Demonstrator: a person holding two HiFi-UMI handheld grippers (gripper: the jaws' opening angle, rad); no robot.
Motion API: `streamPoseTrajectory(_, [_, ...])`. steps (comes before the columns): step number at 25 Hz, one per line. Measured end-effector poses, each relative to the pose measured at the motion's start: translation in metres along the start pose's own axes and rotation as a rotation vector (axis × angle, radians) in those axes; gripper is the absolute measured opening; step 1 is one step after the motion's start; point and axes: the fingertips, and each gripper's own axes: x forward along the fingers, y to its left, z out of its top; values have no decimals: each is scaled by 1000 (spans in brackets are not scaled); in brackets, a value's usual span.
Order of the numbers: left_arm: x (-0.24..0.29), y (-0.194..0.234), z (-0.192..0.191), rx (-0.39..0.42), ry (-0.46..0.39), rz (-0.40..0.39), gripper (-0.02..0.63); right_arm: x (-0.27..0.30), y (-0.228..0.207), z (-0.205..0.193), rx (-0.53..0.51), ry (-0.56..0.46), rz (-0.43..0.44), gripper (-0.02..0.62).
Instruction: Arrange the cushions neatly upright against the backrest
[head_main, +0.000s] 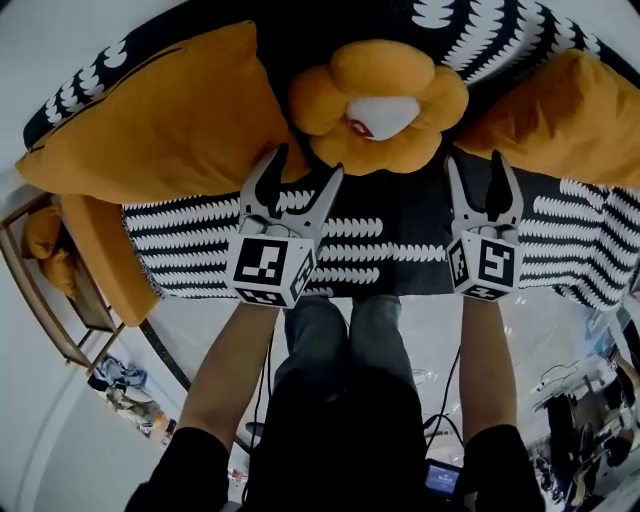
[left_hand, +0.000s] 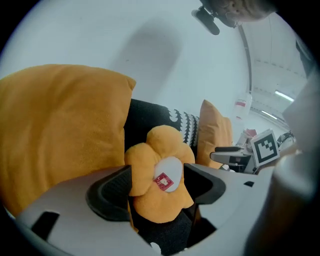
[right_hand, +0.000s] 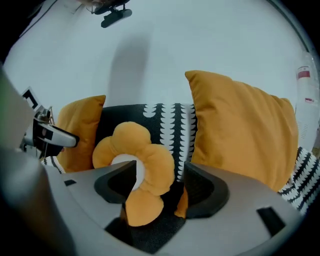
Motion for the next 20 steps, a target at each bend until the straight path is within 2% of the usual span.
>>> streamPoseTrajectory(6, [-45, -20, 35, 40, -48, 13, 310, -47, 8, 33, -12, -59, 41, 238])
streamPoseTrajectory(12, [-117, -46, 81, 7, -109, 45, 304, -113, 4, 79, 25, -117, 63, 221])
streamPoseTrajectory(14, [-145, -57, 95, 9, -119, 66, 273, -140, 0, 93, 57, -129, 71, 189])
streamPoseTrajectory(17, [-179, -77, 114, 12, -126, 83, 228, -183, -1, 115, 109, -159, 94, 186])
streamPoseTrajectory(20, [-215, -90, 139, 36, -179, 96, 204, -216, 15, 138, 60, -195, 108, 186])
